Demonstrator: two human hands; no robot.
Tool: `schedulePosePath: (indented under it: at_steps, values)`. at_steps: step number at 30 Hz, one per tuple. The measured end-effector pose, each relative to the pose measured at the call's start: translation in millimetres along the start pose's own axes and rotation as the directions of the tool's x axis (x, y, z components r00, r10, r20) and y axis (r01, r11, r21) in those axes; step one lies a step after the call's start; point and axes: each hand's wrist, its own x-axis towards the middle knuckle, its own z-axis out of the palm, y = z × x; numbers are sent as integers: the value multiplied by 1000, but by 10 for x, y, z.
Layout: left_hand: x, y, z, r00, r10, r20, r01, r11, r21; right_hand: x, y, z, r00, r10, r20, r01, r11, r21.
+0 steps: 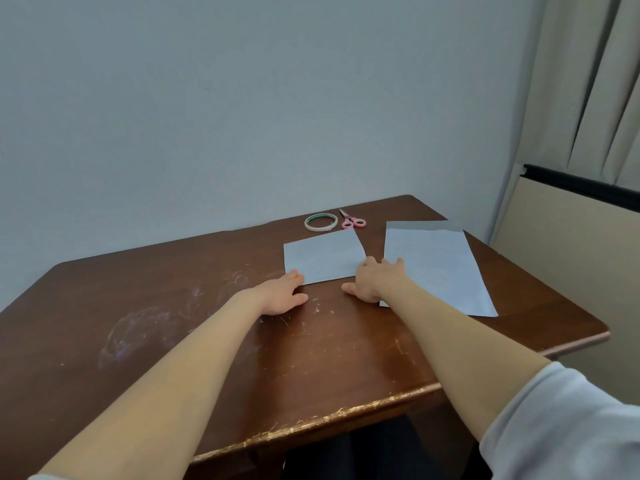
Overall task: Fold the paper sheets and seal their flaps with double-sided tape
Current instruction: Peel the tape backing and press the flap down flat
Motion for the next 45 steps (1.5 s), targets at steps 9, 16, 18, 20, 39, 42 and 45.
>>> schedulePosePath:
  at_steps: [9, 16, 18, 20, 39, 42, 45]
  values:
    - [383, 38, -271, 885, -109, -453, 18, 979, -202, 307, 80, -238, 966, 99, -240, 13, 905, 426]
    - [880, 360, -144, 946, 57, -319, -52, 998, 26, 734, 36, -160, 983, -163, -89, 184, 918, 351]
    - [1012, 383, -110, 964, 26, -265, -15, 999, 45, 831, 39, -100, 983, -167, -73, 182, 930, 320]
    - [1092, 394, -81, 972, 19, -235, -6, 999, 53, 885, 77, -71, 982, -139, -126, 172, 937, 305]
    - [928, -150, -335, 812, -555, -179, 362, 721, -591, 992, 126, -227, 991, 135, -10, -97, 758, 645]
    - [837, -211, -315, 807, -558, -193, 396, 754, -524, 963, 73, -244, 991, 128, 25, -109, 709, 697]
    - [774, -319, -307, 821, -542, -180, 390, 762, -517, 956, -20, -241, 992, 124, 34, -106, 638, 763]
